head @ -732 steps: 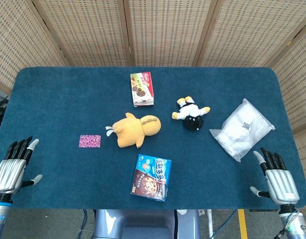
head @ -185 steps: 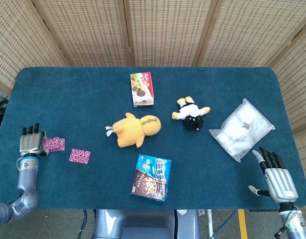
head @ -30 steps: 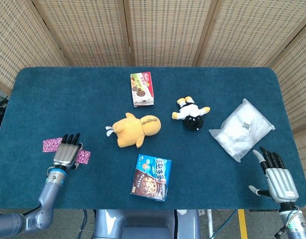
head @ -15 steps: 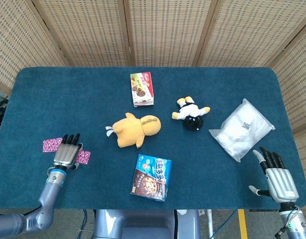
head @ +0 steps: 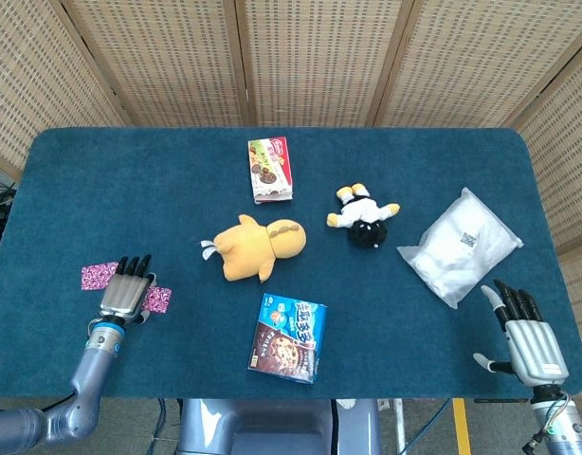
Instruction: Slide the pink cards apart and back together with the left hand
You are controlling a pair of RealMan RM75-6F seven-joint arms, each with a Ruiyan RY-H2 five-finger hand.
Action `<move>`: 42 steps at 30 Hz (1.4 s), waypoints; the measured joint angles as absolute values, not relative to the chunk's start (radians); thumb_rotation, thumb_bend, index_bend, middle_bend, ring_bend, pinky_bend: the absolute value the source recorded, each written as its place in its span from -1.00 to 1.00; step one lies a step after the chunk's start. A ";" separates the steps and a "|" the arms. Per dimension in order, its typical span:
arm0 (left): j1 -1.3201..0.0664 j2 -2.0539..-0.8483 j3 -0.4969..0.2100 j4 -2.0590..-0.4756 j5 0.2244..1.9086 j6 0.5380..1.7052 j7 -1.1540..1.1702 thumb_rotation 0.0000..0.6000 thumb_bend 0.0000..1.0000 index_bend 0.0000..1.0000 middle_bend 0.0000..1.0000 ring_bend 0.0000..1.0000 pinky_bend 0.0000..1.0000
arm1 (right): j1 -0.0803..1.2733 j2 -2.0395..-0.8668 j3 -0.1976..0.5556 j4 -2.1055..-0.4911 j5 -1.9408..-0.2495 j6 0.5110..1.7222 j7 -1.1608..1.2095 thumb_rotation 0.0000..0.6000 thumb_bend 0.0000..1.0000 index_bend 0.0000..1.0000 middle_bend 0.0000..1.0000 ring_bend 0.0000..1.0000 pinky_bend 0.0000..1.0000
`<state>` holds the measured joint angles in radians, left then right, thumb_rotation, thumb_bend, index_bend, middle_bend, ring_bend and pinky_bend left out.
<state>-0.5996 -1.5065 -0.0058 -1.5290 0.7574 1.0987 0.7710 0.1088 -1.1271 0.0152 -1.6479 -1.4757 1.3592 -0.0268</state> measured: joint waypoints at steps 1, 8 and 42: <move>-0.599 -1.506 -0.006 -1.529 0.759 1.100 0.770 1.00 -0.42 0.02 -1.00 -1.00 -1.00 | 0.109 -1.127 0.015 -1.648 -1.476 1.359 -0.027 1.00 -1.00 -1.00 -1.00 -1.00 -1.00; -0.598 -1.502 -0.010 -1.533 0.765 1.102 0.765 1.00 -0.42 0.04 -1.00 -1.00 -1.00 | 0.108 -1.126 0.015 -1.649 -1.475 1.359 -0.027 1.00 -1.00 -1.00 -1.00 -1.00 -1.00; -0.583 -1.386 -0.069 -1.519 0.714 1.094 0.686 1.00 -0.41 0.05 -1.00 -1.00 -1.00 | 0.109 -1.125 0.013 -1.656 -1.467 1.350 -0.041 1.00 -1.00 -1.00 -1.00 -1.00 -1.00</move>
